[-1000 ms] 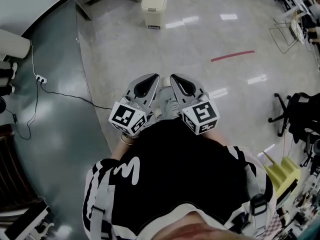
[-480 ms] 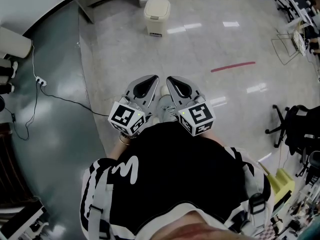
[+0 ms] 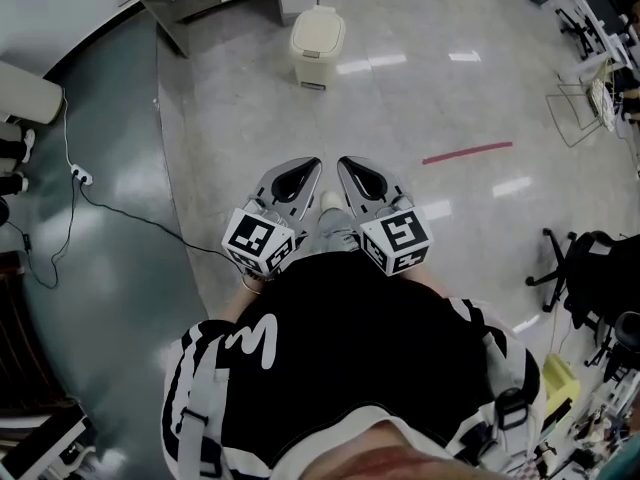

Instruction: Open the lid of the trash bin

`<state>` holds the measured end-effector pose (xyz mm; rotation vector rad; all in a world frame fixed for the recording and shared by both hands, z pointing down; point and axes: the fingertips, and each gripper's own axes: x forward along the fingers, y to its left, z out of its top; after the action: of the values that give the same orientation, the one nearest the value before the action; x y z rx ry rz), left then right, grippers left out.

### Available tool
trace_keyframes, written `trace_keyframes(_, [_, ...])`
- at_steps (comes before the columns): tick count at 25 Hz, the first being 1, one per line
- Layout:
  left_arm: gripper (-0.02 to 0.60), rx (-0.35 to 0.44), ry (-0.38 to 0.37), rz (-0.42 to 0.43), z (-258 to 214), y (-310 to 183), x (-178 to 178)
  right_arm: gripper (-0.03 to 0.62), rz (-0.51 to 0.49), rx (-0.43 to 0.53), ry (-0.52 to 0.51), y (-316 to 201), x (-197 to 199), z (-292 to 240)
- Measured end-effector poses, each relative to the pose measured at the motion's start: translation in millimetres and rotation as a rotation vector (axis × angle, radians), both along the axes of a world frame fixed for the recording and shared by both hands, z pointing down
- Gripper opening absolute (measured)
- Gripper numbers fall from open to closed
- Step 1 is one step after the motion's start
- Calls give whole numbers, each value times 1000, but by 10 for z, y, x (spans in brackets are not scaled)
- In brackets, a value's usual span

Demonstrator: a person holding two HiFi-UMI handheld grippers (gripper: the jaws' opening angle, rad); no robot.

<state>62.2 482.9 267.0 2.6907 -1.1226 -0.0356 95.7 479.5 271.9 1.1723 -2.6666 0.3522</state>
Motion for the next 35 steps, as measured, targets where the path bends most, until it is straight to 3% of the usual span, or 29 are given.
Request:
trace_keyframes(22, [2,40,-3,-59,-286,-1481,78,11,-48,32,-19,-1518,87,-265])
trace_keyframes(35, [2,53,12,-66,-345,-2006,159,10,-34,31,-20,-2009,203,-251])
